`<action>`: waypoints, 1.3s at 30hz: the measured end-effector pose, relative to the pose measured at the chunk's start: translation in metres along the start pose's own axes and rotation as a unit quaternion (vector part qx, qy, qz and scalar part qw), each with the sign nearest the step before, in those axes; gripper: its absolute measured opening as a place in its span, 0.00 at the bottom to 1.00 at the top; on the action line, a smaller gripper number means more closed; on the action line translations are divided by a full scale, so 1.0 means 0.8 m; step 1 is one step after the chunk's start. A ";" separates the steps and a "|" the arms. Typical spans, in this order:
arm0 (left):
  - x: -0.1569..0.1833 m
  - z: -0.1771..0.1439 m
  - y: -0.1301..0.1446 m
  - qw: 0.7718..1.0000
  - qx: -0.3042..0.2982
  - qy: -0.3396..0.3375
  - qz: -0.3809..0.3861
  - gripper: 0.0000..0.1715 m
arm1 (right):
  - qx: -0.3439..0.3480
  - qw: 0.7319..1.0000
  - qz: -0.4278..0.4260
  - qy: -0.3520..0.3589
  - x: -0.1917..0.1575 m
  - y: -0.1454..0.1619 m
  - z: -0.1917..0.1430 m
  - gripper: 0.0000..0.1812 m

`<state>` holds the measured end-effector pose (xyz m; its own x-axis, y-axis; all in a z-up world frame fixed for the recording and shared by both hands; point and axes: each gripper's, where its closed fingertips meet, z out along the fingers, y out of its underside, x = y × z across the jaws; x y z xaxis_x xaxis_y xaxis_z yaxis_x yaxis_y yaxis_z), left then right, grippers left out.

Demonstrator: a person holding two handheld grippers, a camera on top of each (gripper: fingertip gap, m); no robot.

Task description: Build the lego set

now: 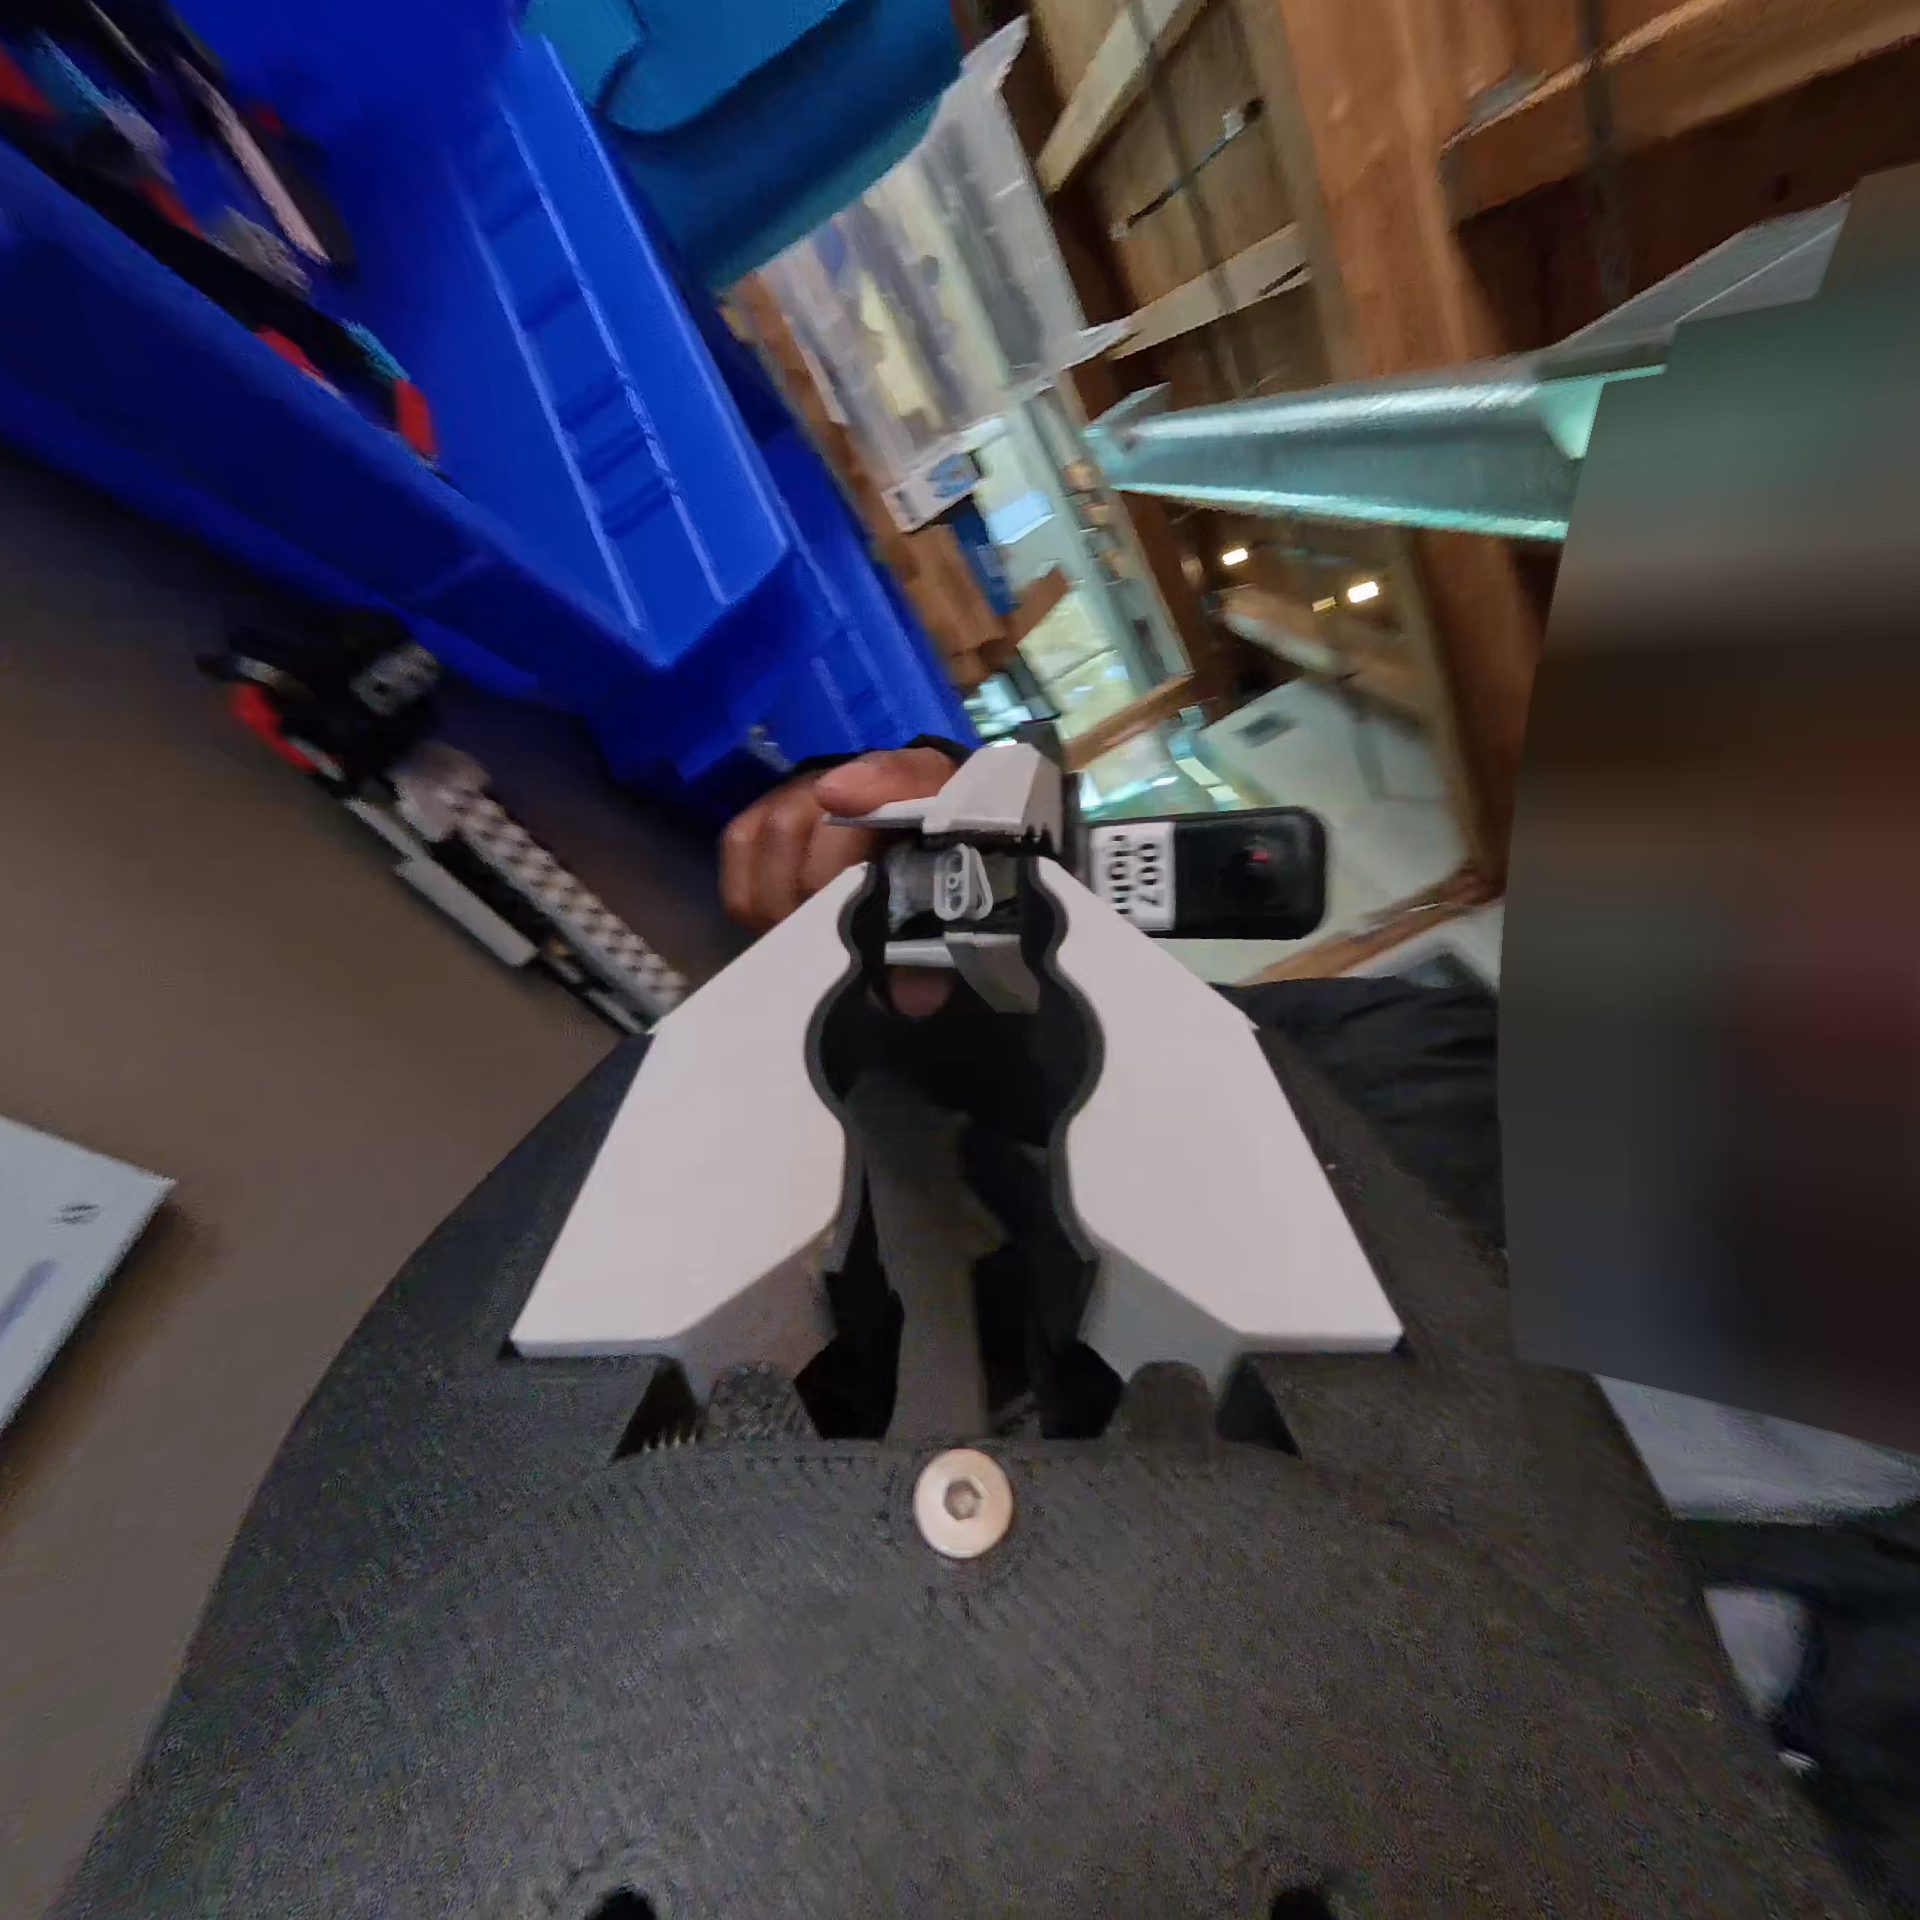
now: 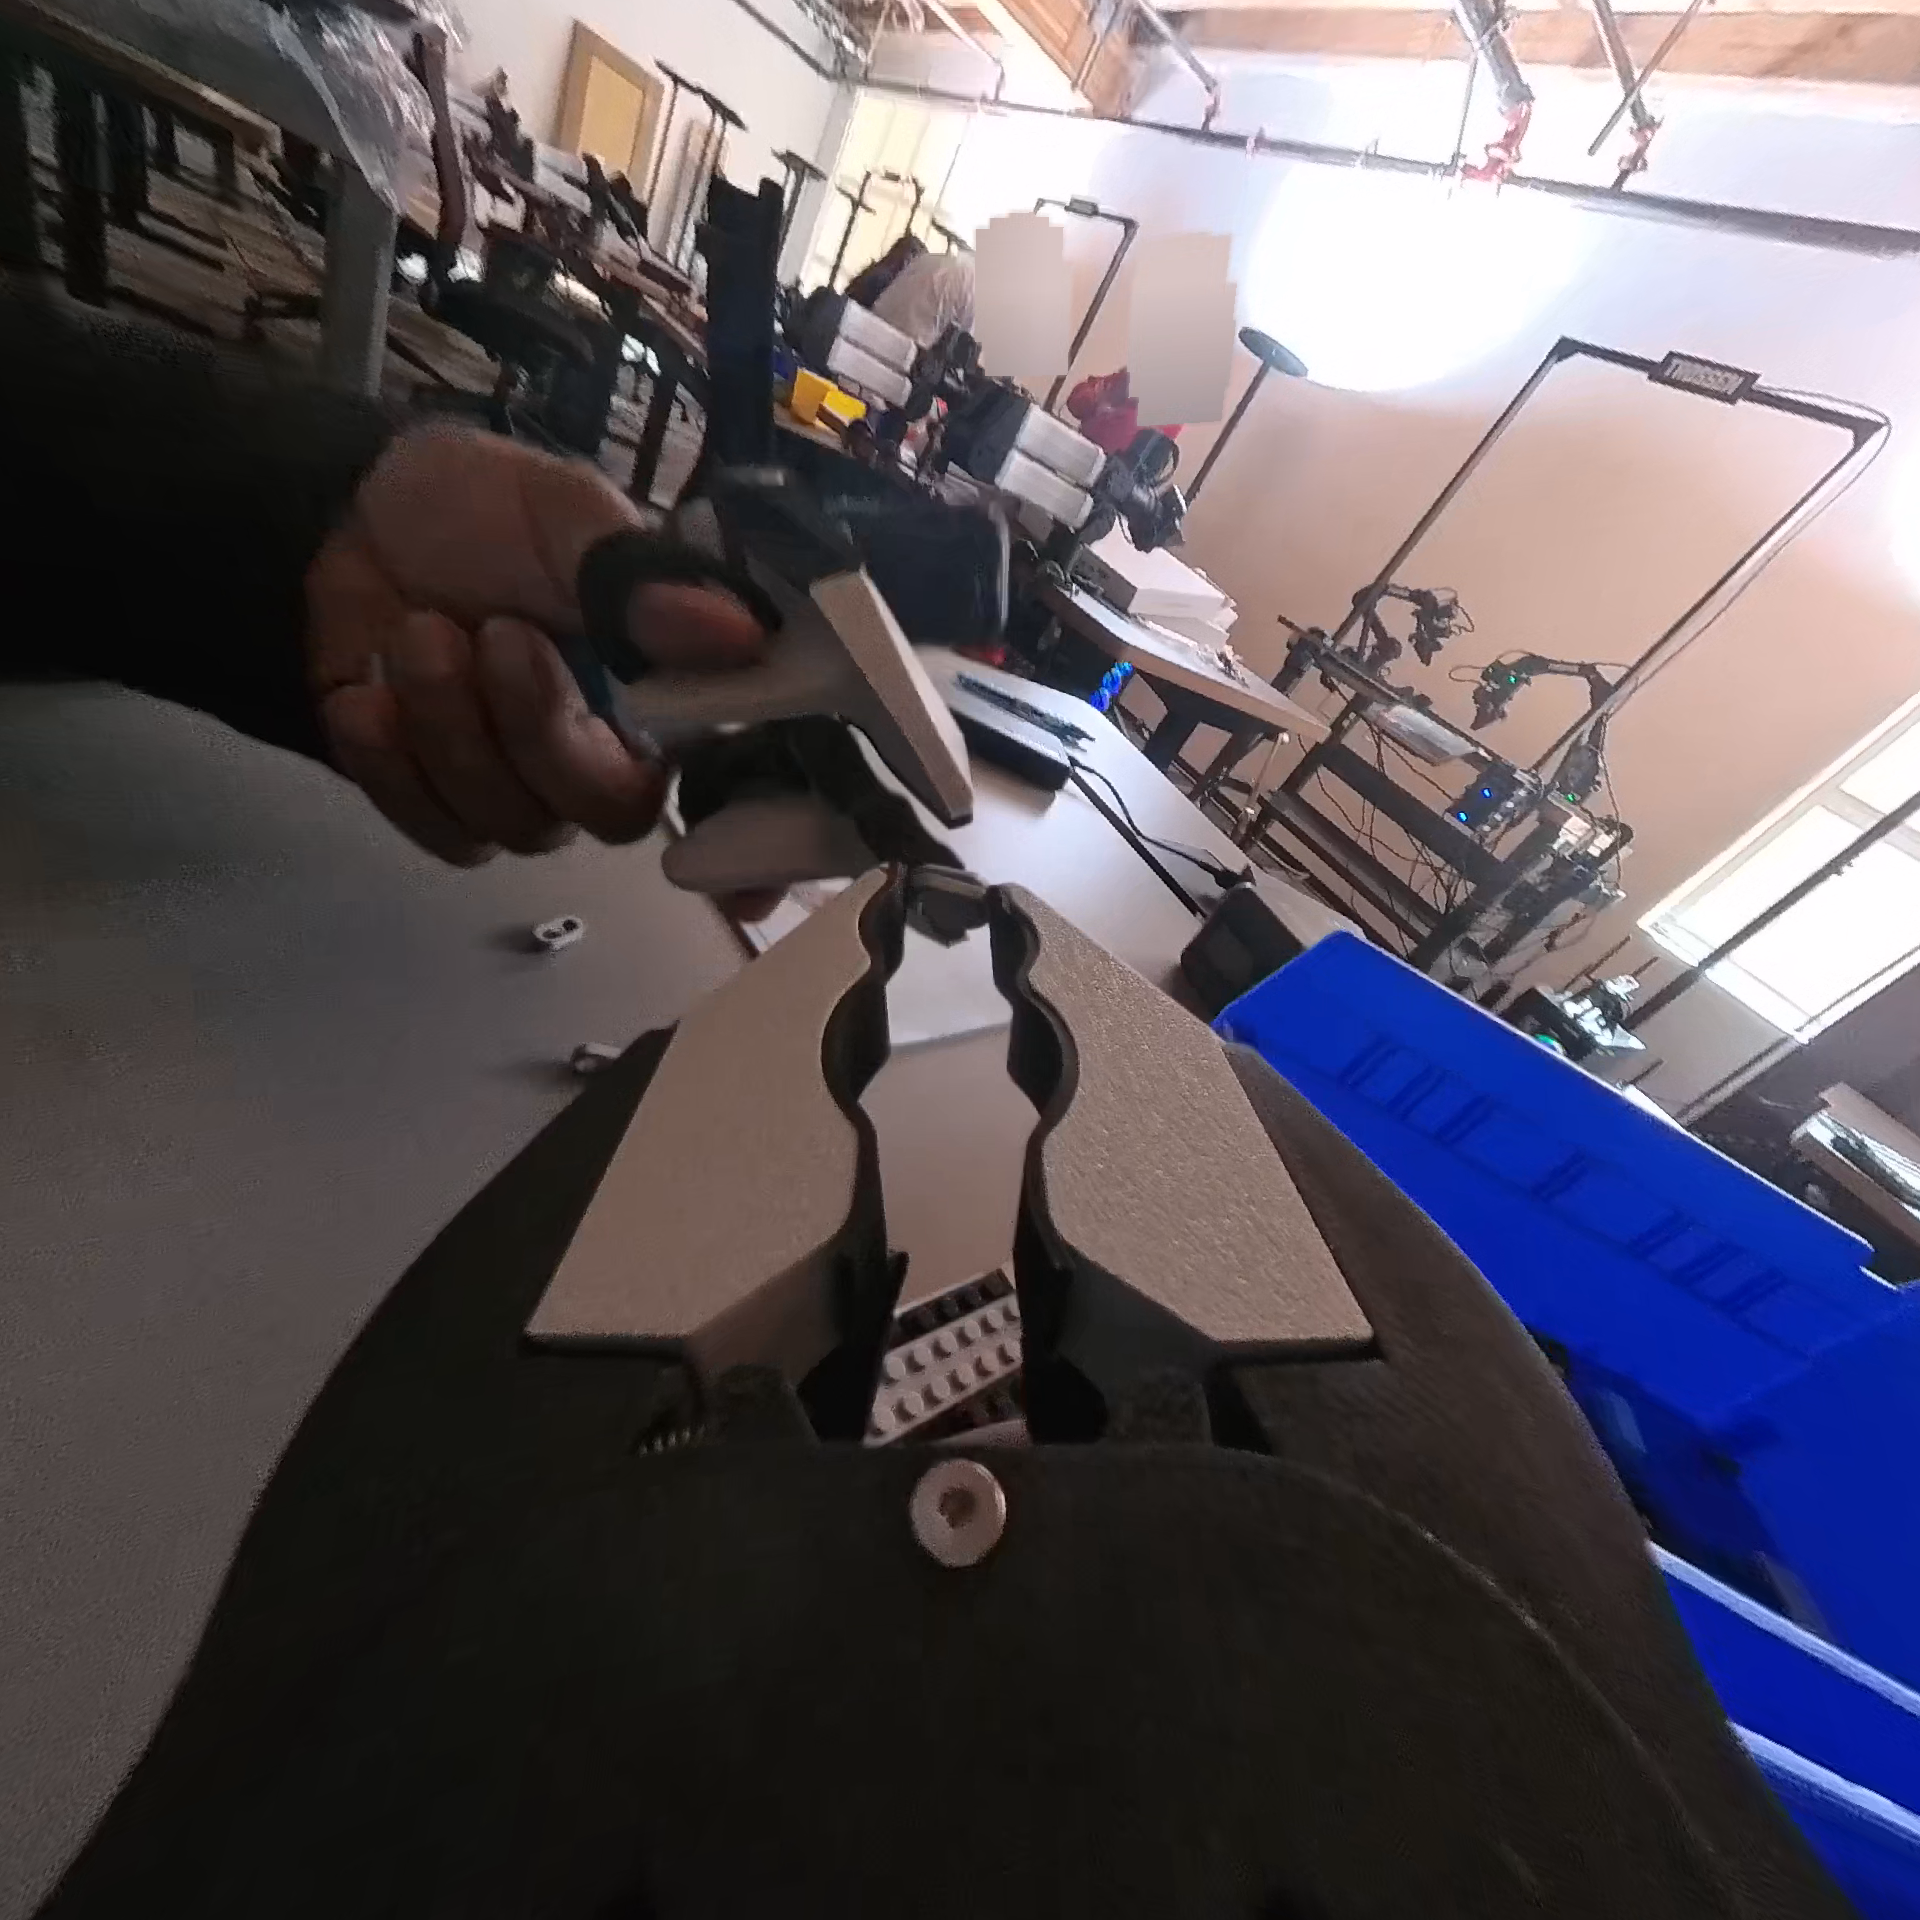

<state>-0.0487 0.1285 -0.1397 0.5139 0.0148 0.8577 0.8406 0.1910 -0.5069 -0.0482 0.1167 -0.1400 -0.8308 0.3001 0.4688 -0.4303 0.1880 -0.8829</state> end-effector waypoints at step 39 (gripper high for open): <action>-0.009 0.001 0.006 1.000 0.001 -0.007 -0.015 0.05 | -0.029 0.999 -0.027 0.014 -0.005 0.013 0.006 0.11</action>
<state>-0.0482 0.1305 -0.1480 0.4855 0.0220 0.8740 0.8556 0.1934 -0.4801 -0.0513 0.1128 -0.1508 -0.7964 0.3142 0.5168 -0.4523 0.2578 -0.8538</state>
